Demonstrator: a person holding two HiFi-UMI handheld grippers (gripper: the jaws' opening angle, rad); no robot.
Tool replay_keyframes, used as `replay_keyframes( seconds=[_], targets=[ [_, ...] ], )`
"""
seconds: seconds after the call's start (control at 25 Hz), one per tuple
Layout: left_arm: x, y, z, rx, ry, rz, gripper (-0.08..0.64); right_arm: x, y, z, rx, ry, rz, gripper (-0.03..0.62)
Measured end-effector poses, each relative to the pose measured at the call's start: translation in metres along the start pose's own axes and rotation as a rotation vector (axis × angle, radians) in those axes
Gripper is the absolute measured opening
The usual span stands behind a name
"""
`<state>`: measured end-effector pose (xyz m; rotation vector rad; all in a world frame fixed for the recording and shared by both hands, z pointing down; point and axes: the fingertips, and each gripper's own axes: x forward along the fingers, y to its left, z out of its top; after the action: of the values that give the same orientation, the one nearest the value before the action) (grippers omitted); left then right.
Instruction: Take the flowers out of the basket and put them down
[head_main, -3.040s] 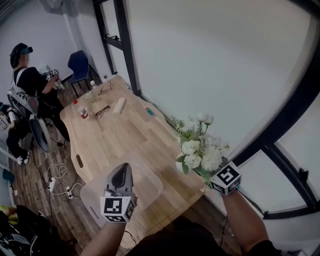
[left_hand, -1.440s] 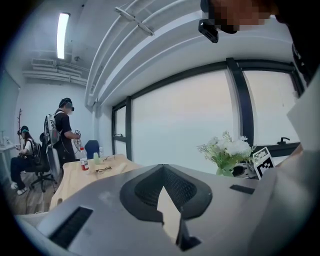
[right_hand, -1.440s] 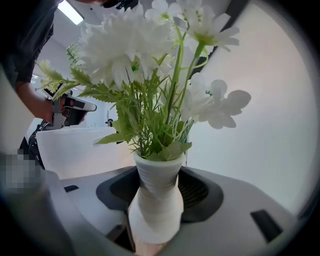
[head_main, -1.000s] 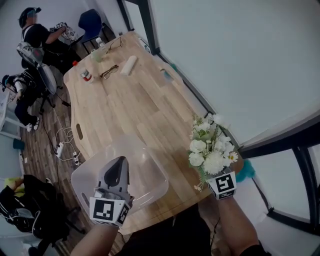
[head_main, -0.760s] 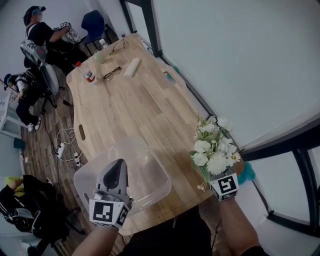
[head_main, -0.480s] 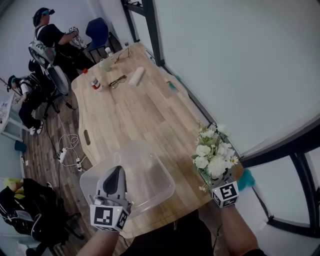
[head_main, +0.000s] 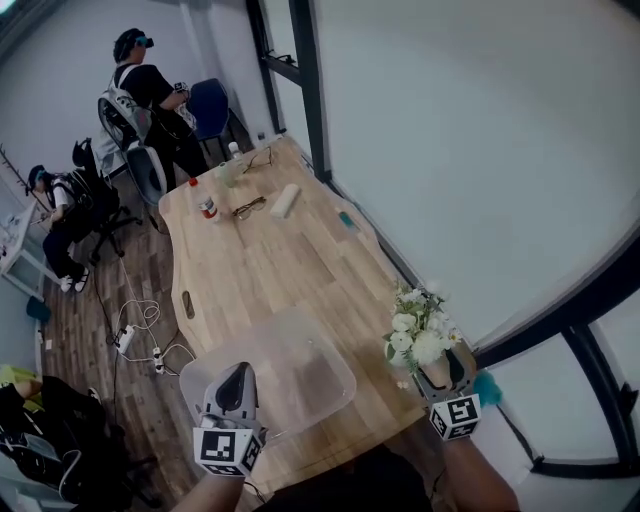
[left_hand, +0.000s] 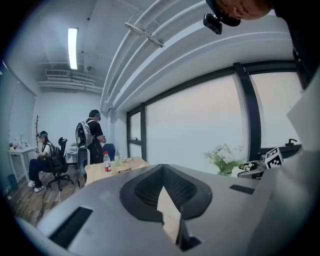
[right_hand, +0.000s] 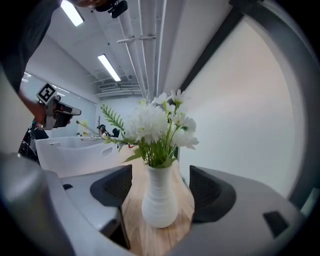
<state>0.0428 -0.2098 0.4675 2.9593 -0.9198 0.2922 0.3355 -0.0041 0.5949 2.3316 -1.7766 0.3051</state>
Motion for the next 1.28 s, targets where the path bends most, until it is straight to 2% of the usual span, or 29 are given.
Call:
replay_keyframes(
  seconds=[0.08, 0.28, 0.4, 0.56, 0.8, 0.84, 0.92, 1.12, 1.28],
  targets=[
    [-0.003, 0.000, 0.005, -0.007, -0.015, -0.001, 0.005, -0.010, -0.002, 0.015, -0.001, -0.033, -0.009, 0.353],
    [-0.008, -0.004, 0.012, -0.028, -0.044, -0.008, 0.005, -0.057, -0.009, 0.070, -0.079, -0.198, -0.049, 0.351],
    [-0.009, -0.003, 0.014, -0.032, -0.060, -0.006, 0.005, -0.064, -0.010, 0.088, -0.103, -0.200, -0.045, 0.350],
    [-0.015, 0.002, 0.014, -0.051, -0.062, 0.017, 0.006, -0.057, -0.011, 0.107, -0.076, -0.194, -0.044, 0.350],
    [-0.033, 0.023, 0.010, -0.058, -0.062, 0.088, 0.005, -0.040, -0.007, 0.132, -0.046, -0.188, -0.019, 0.336],
    [-0.036, 0.026, 0.008, -0.060, -0.061, 0.100, 0.005, -0.039, -0.007, 0.136, -0.053, -0.196, -0.020, 0.308],
    [-0.042, 0.031, 0.006, -0.064, -0.060, 0.124, 0.005, -0.037, -0.006, 0.144, -0.069, -0.209, -0.024, 0.130],
    [-0.059, 0.041, 0.003, -0.078, -0.061, 0.179, 0.005, -0.030, 0.004, 0.161, -0.083, -0.229, 0.007, 0.056],
    [-0.072, 0.054, -0.001, -0.084, -0.064, 0.230, 0.006, -0.017, 0.016, 0.178, -0.041, -0.257, 0.051, 0.038]
  ],
)
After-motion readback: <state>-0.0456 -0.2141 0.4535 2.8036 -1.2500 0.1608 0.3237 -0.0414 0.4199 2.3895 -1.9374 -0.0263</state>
